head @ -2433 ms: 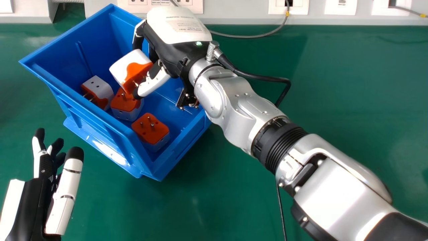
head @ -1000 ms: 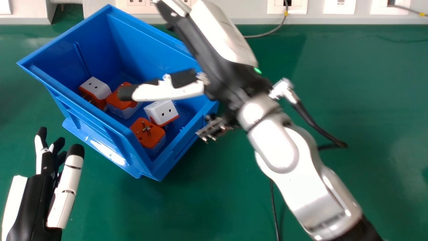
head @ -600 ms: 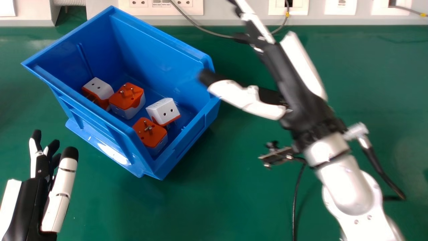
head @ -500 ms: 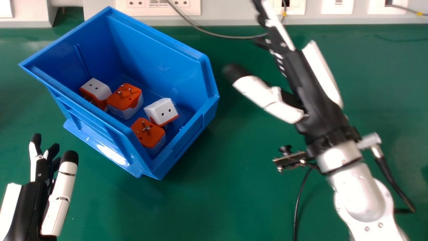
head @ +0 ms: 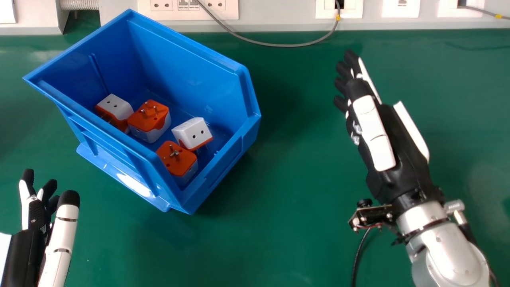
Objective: Pick all objects and put in blue box
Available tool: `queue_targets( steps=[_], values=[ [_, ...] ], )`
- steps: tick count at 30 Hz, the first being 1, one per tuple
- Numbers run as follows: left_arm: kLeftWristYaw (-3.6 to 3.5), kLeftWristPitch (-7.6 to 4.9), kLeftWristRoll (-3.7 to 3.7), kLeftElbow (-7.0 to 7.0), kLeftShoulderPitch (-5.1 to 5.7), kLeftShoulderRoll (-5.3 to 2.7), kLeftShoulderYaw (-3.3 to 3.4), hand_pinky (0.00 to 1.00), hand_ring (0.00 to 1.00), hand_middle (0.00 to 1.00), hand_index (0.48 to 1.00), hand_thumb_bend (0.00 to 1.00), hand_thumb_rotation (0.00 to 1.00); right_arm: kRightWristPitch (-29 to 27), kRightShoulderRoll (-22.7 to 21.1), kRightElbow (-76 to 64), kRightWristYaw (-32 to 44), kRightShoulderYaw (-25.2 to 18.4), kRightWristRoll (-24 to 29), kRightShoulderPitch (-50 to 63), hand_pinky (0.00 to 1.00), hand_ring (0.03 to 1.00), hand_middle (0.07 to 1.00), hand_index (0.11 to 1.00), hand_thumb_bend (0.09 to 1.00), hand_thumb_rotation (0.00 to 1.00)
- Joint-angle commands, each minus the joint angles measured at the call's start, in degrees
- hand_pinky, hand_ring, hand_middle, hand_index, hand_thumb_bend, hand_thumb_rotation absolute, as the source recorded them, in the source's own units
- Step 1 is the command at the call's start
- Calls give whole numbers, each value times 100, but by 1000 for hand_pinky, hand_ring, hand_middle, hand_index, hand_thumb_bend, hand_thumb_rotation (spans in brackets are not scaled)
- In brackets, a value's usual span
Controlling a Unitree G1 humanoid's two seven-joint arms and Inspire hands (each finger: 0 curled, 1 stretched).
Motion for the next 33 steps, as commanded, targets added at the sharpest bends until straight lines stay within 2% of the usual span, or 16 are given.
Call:
queue_targets(
  steps=[1,3,6,14,18,28,33],
  values=[
    [42,-220,-82,28,-3,-30,78,908,973,993,1000,413,983,-12,62,9,97,-139,269,83,1000,1000,1000,1000,452,999],
    [36,-280,-117,53,-4,-37,76,912,979,997,1000,428,981,-8,91,3,159,-178,370,180,1000,1000,1000,1000,439,1000],
    [29,-347,-111,82,-61,-35,66,914,984,999,1000,437,980,-112,122,41,228,-249,450,311,1000,1000,1000,1000,421,1000],
    [-9,-559,-146,335,-258,23,88,918,990,1000,1000,438,973,-963,129,409,167,-243,32,497,1000,1000,1000,1000,375,1000],
    [-25,-643,-148,422,-291,50,106,919,991,1000,1000,427,968,-1204,44,440,175,-276,-132,590,1000,1000,1000,1000,371,1000],
    [28,-551,-98,455,-466,119,175,908,981,999,1000,418,960,-606,-422,5,207,-521,-229,496,1000,1000,1000,1000,362,1000],
    [25,-452,-149,405,-475,122,184,905,976,996,1000,415,958,-479,-426,-118,182,-445,-319,583,1000,1000,1000,1000,358,1000]
  ],
)
